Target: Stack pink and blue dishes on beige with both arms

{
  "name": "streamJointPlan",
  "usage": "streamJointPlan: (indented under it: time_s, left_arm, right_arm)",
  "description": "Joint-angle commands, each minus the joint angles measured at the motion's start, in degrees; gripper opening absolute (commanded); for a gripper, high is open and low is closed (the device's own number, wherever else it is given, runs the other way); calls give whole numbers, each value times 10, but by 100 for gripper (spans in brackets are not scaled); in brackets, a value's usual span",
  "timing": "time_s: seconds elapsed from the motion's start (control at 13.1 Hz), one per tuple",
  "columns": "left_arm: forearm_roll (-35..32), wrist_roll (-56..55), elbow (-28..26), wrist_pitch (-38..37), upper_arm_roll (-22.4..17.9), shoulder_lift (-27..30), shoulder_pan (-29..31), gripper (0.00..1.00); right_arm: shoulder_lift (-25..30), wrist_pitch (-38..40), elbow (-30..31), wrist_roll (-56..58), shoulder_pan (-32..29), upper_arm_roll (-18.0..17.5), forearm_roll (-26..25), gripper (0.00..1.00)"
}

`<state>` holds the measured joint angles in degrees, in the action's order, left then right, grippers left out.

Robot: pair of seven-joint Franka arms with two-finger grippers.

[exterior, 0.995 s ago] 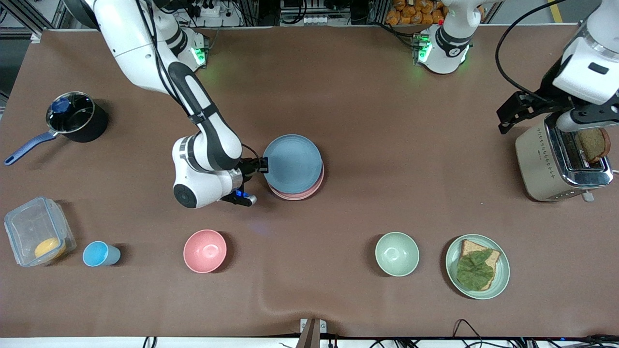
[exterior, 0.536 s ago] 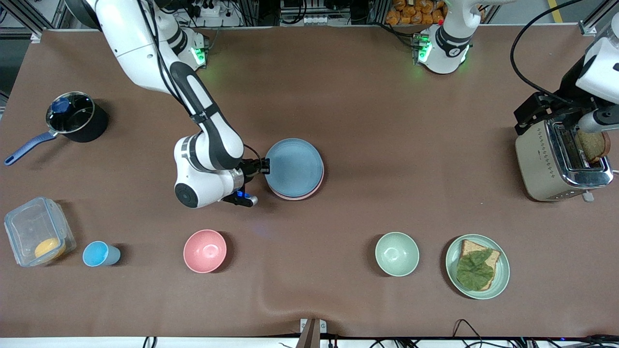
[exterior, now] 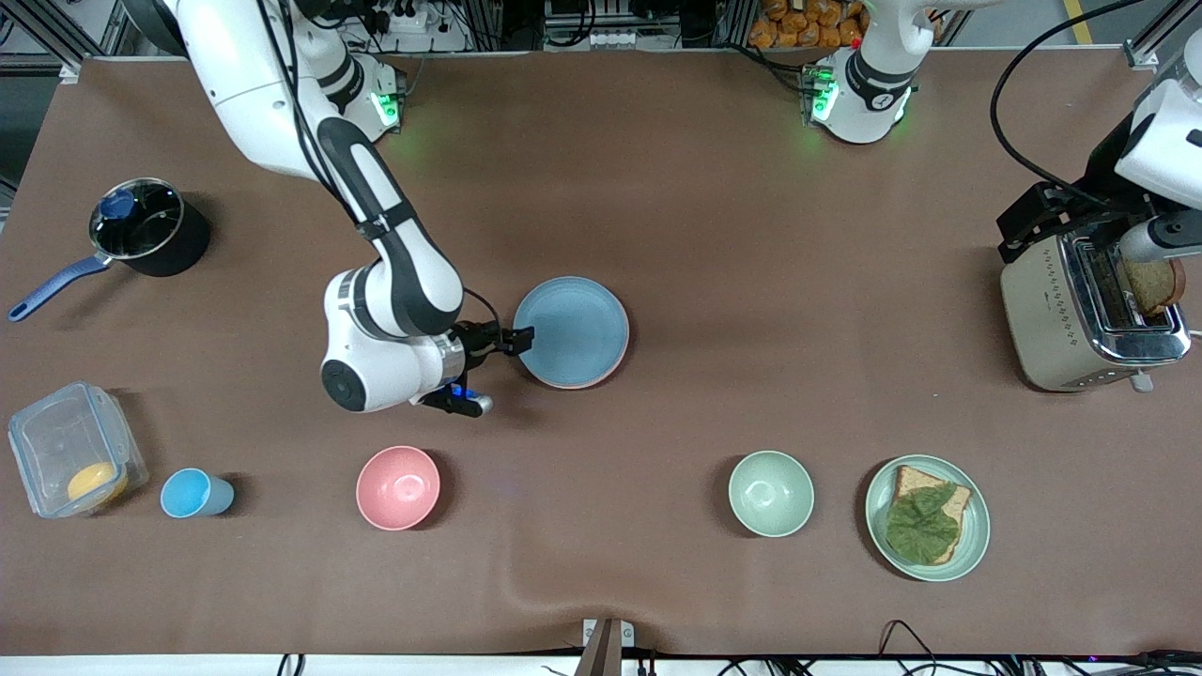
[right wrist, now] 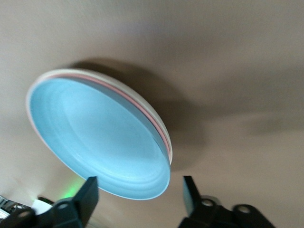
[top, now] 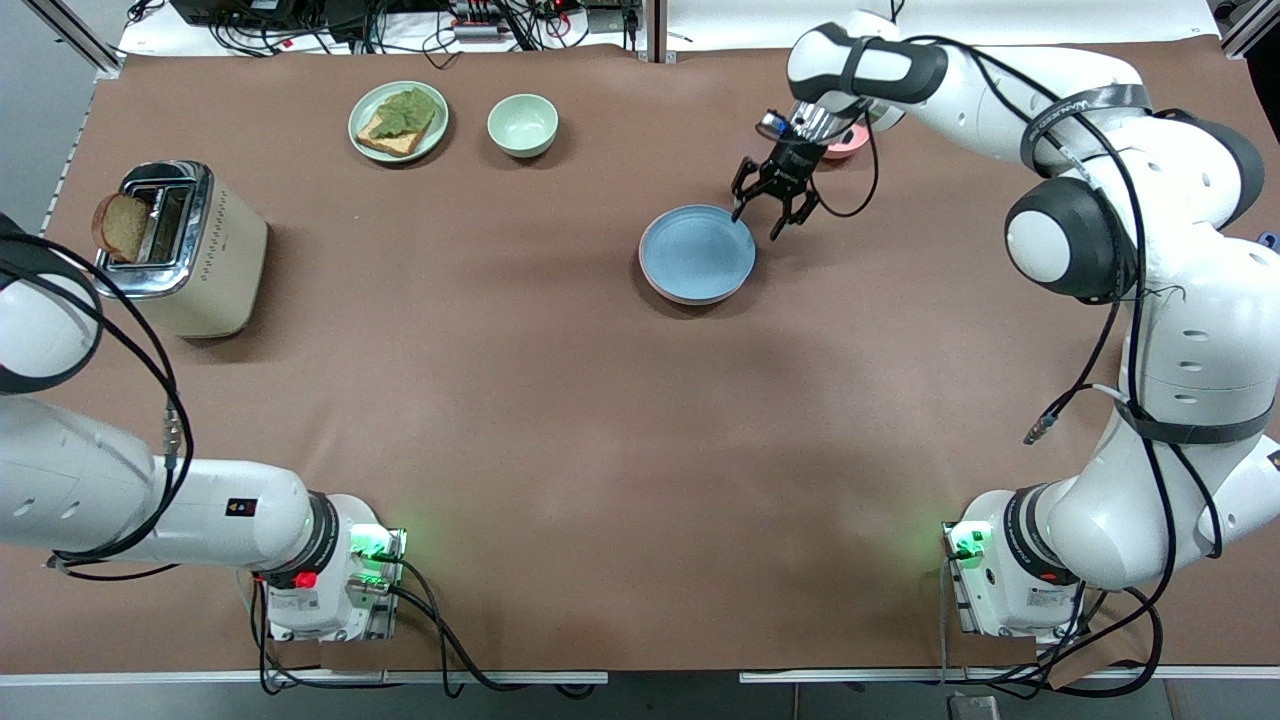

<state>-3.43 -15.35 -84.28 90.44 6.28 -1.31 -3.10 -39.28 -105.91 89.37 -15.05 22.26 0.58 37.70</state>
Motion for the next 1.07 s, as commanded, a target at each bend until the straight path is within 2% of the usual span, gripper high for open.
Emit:
streamJointPlan:
  time_s: [0.0,0.15,0.38,0.99]
  left_arm:
    - [2,10,0,-7,-4,-1,-2,100]
    - [2,11,-1,-7,-4,-4,-2,100]
    - [0,9,1,-7,-3,-4,-9,100]
    - [4,9,-4,-9,-3,-1,-2,100]
  right_arm:
    - [1,36,-37,-1,-27,0,3,100]
    - [2,76,-61,5,-62,2,-9,100]
    - [17,105,-71,8,-101,1,-67,100]
    - [97,145,-70,40,-167,1,-282,100]
